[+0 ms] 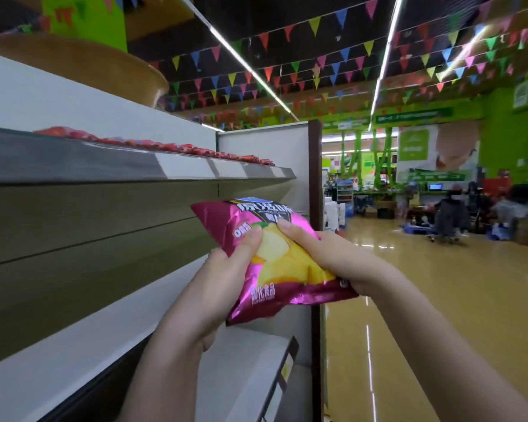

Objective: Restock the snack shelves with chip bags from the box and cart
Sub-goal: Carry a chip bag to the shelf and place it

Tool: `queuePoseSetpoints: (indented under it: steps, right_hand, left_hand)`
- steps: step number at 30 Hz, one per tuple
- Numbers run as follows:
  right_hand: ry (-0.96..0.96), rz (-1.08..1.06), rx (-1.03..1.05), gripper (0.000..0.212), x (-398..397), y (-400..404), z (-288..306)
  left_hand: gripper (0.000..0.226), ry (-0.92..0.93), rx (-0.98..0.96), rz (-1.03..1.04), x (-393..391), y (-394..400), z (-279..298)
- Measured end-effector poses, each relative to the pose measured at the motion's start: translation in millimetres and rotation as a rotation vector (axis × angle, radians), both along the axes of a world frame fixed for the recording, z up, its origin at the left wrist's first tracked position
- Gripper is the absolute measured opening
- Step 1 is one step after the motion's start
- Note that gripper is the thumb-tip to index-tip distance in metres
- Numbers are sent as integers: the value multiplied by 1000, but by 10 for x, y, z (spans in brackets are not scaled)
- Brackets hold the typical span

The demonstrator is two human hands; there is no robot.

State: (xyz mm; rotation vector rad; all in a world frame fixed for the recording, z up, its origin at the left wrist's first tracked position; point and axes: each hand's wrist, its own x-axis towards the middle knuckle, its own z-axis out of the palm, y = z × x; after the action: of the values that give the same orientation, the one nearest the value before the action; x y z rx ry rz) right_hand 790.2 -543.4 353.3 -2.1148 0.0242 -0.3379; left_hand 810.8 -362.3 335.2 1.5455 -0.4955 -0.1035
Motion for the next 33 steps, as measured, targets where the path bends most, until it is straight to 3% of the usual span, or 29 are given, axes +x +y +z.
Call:
queuePoseSetpoints:
  steps: [5, 10, 12, 15, 19, 22, 24, 26, 28, 30, 33]
  right_hand:
    - [43, 113, -43, 78, 964, -417, 205]
    - [61, 201, -88, 75, 1828, -704, 233]
    - [61, 230, -84, 72, 2144, -753, 235]
    - [65, 286, -71, 69, 2670, -759, 288]
    - [58, 402, -75, 56, 3267, -774, 361]
    - [108, 477, -118, 45, 3675, -874, 320]
    - [138, 510, -93, 47, 3958, -965, 269]
    - [176, 588, -5, 55, 4216, -1050, 202]
    - [228, 661, 111, 86, 4451, -1104, 137]
    - [243, 724, 197, 89, 4646, -1117, 95]
    - [152, 700, 120, 70, 4858, -1073, 102]
  left_hand:
    - [44, 6, -75, 163, 791, -487, 119]
    - [61, 36, -67, 286, 1432, -840, 44]
    - [61, -25, 11, 340, 1578, -911, 72]
    - [82, -70, 152, 469, 1867, -988, 156]
    - [57, 33, 261, 657, 2239, -1068, 222]
    - [55, 112, 321, 666, 2565, -1159, 243]
    - [35, 181, 345, 632, 2731, -1222, 270]
    - [18, 265, 339, 630, 2923, -1339, 284]
    - [12, 355, 362, 684, 3138, -1462, 277]
    - [7, 358, 365, 776, 3363, -1543, 266]
    - [59, 216, 379, 892, 3731, -1540, 218]
